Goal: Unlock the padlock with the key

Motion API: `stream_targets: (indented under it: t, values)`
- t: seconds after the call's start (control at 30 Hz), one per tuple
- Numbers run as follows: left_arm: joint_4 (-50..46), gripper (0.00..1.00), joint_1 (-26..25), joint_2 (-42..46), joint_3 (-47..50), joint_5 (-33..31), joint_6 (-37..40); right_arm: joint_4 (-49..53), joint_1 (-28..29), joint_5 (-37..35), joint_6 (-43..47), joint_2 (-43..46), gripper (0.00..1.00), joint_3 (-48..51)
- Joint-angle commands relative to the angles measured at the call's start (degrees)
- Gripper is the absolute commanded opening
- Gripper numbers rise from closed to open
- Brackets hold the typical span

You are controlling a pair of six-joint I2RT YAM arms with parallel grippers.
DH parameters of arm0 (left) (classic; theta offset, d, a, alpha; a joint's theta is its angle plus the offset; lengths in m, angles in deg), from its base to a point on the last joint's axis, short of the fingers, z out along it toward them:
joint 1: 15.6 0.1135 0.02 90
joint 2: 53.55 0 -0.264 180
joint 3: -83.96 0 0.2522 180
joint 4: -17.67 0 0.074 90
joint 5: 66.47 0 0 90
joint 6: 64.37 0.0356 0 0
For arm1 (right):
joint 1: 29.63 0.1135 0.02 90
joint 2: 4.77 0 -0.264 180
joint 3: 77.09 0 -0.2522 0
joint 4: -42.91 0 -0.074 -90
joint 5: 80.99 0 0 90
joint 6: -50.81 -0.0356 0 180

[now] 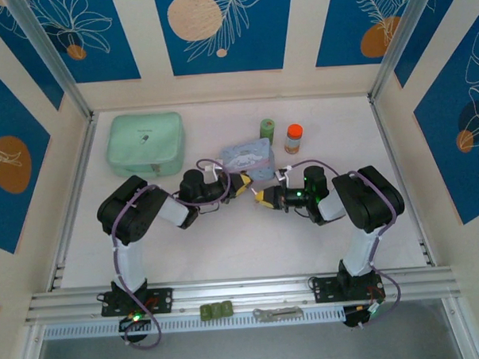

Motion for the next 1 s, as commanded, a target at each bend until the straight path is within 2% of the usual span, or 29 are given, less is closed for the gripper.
stream_targets:
  t: [0.0, 0.27, 0.97]
  values:
    - [6.2, 0.0, -0.5, -0.8, 0.1, 1.9, -1.1, -2.5, 0.3, 2.1, -0.9, -0.4, 0.0, -0.5]
    - [7.0, 0.0, -0.9, -0.9, 0.1, 2.2, -1.3, -7.2, 0.0, 2.6, -3.6, -2.0, 0.0, -1.2]
    - [7.3, 0.0, -2.7, -0.9, 0.2, 2.9, -0.5, -11.7, -0.1, 3.2, -6.8, -3.5, 0.0, -1.7]
